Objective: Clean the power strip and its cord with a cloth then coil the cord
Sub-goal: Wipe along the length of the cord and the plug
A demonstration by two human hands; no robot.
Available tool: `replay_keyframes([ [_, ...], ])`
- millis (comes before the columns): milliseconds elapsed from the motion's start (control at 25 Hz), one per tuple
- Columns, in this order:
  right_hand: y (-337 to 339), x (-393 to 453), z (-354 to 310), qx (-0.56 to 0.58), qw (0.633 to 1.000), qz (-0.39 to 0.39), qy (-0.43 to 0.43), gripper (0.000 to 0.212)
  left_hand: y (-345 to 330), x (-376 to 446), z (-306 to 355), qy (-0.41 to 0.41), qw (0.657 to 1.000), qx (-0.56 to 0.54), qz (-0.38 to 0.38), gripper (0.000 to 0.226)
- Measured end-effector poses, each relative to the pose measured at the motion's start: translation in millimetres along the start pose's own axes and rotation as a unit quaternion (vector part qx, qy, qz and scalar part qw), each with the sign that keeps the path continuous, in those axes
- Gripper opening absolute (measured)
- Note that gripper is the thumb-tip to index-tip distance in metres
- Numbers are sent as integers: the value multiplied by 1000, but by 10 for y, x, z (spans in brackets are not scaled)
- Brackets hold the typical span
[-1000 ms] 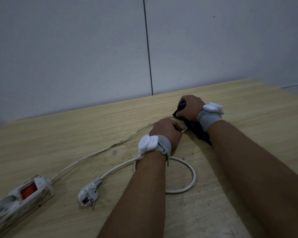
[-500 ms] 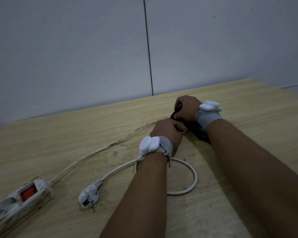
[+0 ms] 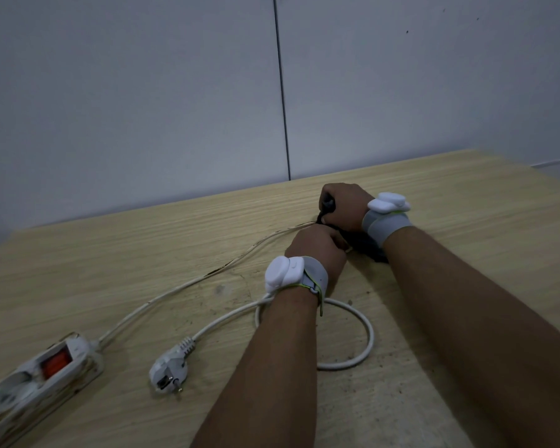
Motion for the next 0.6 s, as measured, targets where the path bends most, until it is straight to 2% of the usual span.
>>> replay_keyframes([
  [240, -75, 19, -52, 15, 999, -17, 26, 19, -13, -1, -3, 2, 1000, 8, 10, 20],
  [360, 83, -13, 21, 62, 998, 28, 13, 19, 4, -21, -10, 5, 1000, -1, -4, 20],
  [480, 263, -38, 104, 105, 992, 67, -11, 14, 82, -49, -47, 26, 996, -84, -22, 18],
  [600, 373, -42, 105, 116, 990, 67, -32, 14, 229, -67, -150, 68, 982, -177, 23, 18],
])
Point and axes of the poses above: each hand's wrist, its own x-axis towards the middle knuckle, its own y-axis out of the back of the hand, z = x × y, the point moved 6 cm from there along x, towards the middle knuckle, and after that the axes turned 13 degrees about x, right-handed, at the moved point
